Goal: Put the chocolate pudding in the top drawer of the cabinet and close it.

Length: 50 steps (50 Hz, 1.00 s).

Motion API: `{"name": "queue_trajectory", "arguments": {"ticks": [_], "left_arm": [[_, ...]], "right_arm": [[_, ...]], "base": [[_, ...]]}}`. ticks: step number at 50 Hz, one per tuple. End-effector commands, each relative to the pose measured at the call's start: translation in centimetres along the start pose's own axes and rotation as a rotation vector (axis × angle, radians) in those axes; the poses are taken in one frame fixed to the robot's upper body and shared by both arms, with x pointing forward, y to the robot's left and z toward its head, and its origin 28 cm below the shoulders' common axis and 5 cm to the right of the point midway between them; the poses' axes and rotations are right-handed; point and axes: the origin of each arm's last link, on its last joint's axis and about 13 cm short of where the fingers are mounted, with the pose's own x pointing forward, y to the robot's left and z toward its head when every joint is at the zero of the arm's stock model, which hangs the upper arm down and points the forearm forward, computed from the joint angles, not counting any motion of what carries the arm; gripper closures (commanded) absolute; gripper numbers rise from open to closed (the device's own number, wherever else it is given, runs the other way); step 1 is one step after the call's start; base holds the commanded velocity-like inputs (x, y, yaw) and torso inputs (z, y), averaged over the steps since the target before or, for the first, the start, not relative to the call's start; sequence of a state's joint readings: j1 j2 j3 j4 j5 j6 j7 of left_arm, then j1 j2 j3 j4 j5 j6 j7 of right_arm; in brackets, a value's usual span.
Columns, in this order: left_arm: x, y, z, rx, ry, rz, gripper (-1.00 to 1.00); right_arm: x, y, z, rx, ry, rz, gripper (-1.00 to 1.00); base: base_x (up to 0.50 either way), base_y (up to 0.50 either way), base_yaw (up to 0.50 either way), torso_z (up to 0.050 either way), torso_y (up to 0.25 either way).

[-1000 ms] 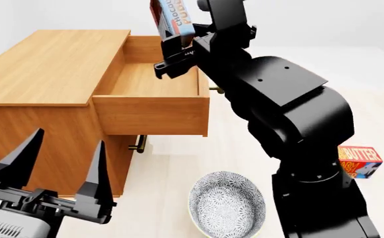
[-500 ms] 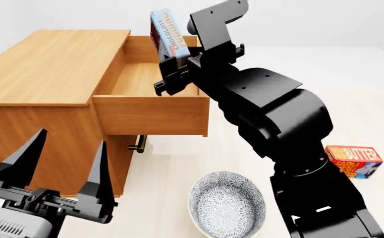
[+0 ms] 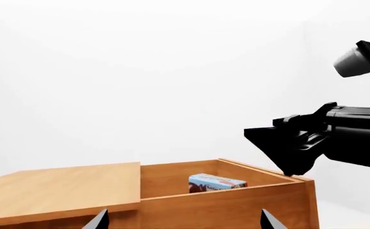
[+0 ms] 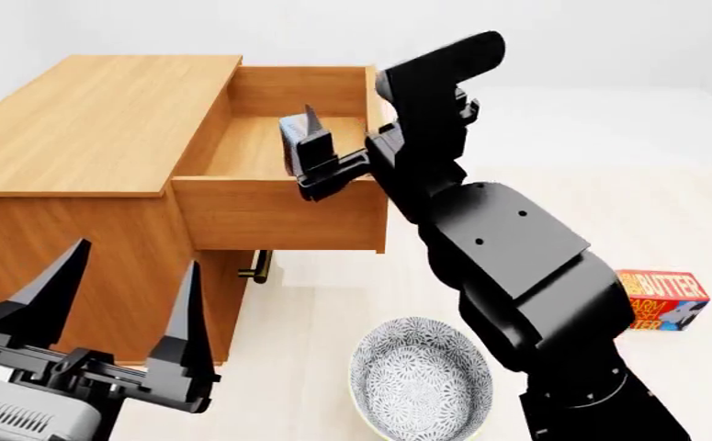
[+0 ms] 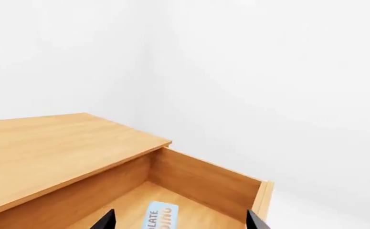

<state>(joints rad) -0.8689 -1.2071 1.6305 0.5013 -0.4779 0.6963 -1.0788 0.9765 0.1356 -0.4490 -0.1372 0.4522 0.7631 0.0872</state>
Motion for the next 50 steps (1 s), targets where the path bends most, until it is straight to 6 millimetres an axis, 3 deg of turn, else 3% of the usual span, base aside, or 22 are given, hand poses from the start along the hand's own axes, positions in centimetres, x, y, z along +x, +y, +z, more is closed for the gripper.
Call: {"name": "queue_trajectory", "arguments": {"ticks": [1, 9, 50], "left_arm": [[0.0, 0.0, -0.1, -0.001, 0.004, -0.002, -1.00], [0.1, -0.1, -0.2, 0.002, 0.007, -0.005, -1.00], [0.3, -0.7, -0.2, 0.012, 0.013, -0.030, -1.00]], "right_arm": [[-3.1, 0.6, -1.1, 0.003, -0.158, -0.020, -1.00], [-5.0, 0.7, -2.4, 0.005, -0.232, -0.030, -1.00], [-4.8, 0.5, -2.4, -0.096, -0.410, -0.167, -1.00]], "base": [[0.00, 0.00, 0.00, 0.000, 0.000], [0.00, 0.00, 0.00, 0.000, 0.000], [0.00, 0.00, 0.00, 0.000, 0.000]]}}
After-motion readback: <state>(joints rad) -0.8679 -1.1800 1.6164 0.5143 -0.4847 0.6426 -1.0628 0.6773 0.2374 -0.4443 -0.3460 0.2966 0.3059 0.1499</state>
